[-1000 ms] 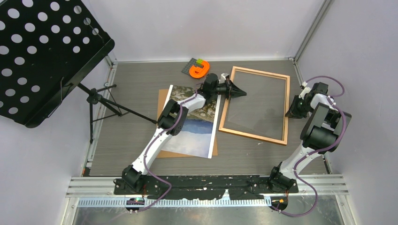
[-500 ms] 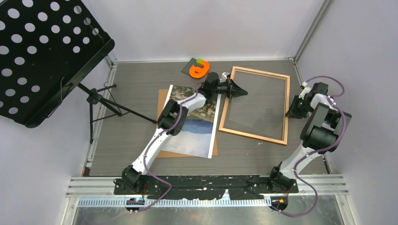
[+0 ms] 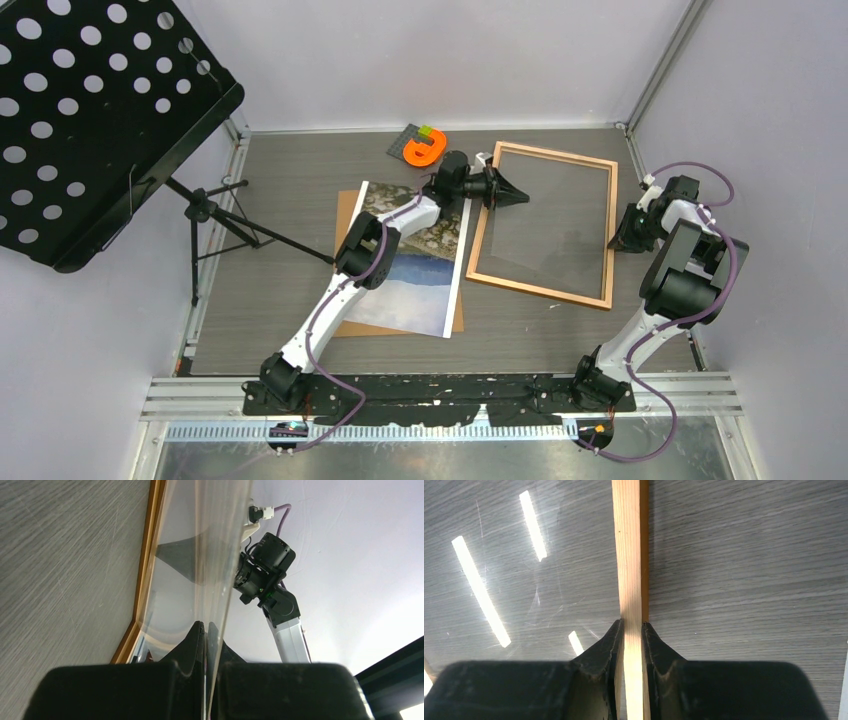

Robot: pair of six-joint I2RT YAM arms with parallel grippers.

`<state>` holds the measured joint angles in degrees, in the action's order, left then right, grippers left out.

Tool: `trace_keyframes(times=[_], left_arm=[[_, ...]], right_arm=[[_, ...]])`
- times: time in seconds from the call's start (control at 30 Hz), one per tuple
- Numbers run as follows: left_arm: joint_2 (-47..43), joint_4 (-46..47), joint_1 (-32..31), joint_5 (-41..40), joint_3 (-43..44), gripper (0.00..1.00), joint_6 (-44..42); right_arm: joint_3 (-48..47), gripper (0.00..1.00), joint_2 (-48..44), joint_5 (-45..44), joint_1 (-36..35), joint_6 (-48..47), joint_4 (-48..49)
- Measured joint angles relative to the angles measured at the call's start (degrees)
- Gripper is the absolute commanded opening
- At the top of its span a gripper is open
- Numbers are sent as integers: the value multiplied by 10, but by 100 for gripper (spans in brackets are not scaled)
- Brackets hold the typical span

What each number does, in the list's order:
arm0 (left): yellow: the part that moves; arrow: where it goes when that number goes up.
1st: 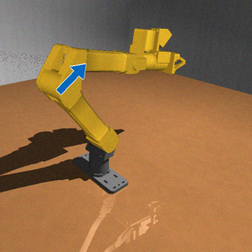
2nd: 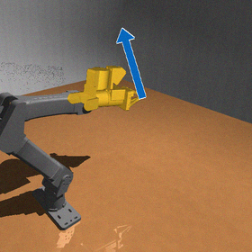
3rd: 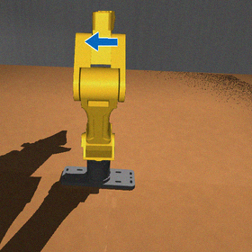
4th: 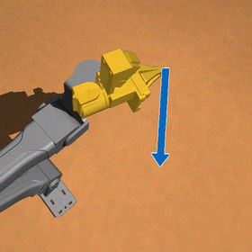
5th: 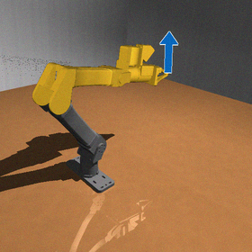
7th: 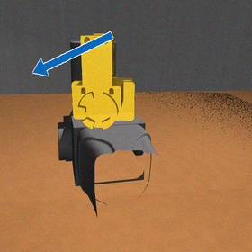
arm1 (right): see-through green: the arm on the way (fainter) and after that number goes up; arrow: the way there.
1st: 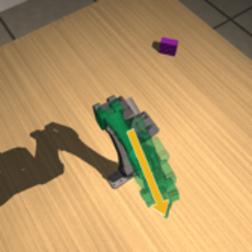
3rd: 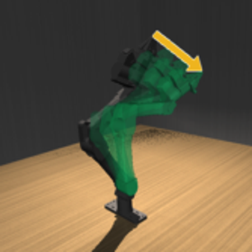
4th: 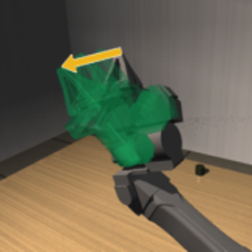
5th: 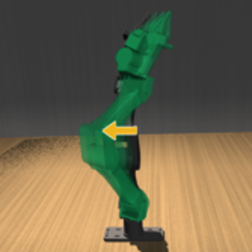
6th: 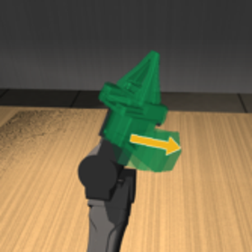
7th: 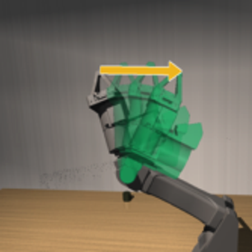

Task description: Put the photo into the frame

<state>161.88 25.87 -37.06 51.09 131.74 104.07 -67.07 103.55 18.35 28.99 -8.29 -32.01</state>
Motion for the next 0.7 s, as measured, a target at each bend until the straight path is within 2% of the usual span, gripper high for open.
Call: trace_keyframes(times=[0.33,0.7], left_arm=[[0,-73,0,12,38,0,-77],[1,-175,0,16,89,0,-204]], right_arm=[[0,6,0,0,0,0,0],[0,6,0,0,0,0,0]])
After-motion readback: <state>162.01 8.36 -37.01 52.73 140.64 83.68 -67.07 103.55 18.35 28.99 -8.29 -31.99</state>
